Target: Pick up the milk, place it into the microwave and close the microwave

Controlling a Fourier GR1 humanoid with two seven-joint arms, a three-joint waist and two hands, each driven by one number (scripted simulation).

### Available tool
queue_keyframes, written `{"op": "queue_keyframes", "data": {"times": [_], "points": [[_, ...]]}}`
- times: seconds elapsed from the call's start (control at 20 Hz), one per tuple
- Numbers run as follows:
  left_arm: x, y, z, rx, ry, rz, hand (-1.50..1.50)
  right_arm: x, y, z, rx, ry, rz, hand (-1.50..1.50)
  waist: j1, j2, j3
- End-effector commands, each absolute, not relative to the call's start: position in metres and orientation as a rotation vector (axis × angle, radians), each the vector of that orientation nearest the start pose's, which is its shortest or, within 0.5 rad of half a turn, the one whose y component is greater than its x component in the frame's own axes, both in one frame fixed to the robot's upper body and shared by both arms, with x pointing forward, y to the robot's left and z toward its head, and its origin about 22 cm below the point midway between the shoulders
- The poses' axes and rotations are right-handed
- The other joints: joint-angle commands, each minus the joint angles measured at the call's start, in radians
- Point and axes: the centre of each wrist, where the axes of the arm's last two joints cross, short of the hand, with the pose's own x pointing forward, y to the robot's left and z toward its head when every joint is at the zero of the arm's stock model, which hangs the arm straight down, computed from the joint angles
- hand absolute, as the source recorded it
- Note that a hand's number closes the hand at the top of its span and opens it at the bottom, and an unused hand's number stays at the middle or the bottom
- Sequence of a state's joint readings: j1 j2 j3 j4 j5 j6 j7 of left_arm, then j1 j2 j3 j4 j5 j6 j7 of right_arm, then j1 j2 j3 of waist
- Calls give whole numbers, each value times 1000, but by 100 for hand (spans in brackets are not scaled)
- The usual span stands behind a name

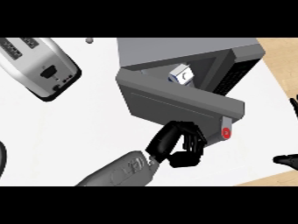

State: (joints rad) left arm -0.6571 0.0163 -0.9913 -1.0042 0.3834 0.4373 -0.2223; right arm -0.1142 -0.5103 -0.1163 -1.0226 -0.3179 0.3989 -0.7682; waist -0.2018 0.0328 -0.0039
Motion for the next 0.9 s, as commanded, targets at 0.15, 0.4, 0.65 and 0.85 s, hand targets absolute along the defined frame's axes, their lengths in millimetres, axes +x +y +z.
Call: {"op": "queue_keyframes", "data": {"times": [0.15, 0.4, 0.65, 0.85], "points": [[297, -10, 26, -294, -1789, -645, 150, 265, -409, 0, 218, -2006, 220, -150, -58, 15, 1], [319, -16, 49, -270, -1805, -618, 150, 282, -405, 24, 237, -2075, 222, -150, -97, 26, 4], [336, -20, 69, -225, -1833, -584, 150, 293, -394, 35, 318, -2082, 253, -150, -127, 44, 7], [345, -20, 74, -185, -1837, -575, 150, 301, -392, 49, 359, -2097, 268, -150, -155, 49, 8]]}}
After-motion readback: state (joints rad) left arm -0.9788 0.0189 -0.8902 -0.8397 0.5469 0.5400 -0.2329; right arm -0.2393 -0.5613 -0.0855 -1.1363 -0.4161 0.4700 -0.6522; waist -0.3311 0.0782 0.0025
